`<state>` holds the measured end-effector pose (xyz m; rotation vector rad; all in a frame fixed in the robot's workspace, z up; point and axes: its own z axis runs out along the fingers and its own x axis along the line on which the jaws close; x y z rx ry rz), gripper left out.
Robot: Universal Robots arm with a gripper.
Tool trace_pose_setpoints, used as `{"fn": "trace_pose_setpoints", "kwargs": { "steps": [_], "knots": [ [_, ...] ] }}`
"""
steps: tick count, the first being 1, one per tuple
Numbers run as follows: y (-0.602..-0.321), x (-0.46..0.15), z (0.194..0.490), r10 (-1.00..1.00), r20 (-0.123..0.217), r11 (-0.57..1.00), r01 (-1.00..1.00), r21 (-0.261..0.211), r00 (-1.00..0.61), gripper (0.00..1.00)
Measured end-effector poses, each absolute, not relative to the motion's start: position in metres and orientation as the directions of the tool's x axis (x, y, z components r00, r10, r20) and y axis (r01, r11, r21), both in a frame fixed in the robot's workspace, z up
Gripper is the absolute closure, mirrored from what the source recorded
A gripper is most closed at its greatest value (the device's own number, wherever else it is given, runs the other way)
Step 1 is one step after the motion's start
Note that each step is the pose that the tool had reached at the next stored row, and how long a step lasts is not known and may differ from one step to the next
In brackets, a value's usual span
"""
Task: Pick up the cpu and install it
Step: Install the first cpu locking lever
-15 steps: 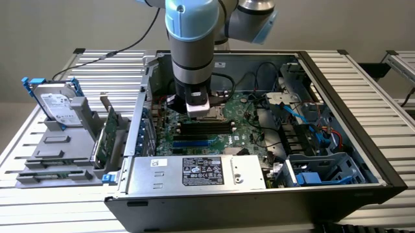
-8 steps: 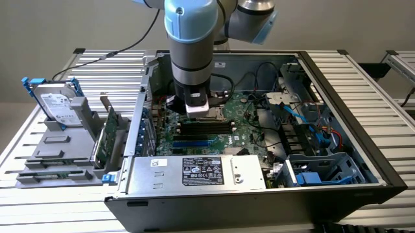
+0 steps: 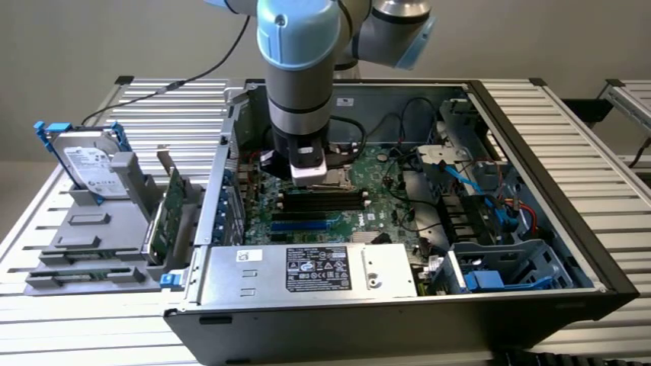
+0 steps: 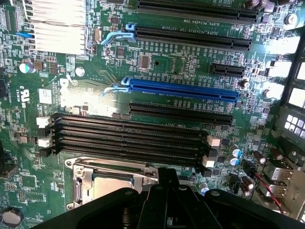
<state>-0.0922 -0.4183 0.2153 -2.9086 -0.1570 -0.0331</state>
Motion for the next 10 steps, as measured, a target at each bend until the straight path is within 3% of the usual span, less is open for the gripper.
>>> {"fn": "trace_pose_setpoints", "kwargs": {
  "steps": [10],
  "knots": [
    [-0.4149, -0.0925, 0.2114, 0.116, 0.035, -0.965, 0.121, -0.232, 0.993, 0.89]
  ]
}}
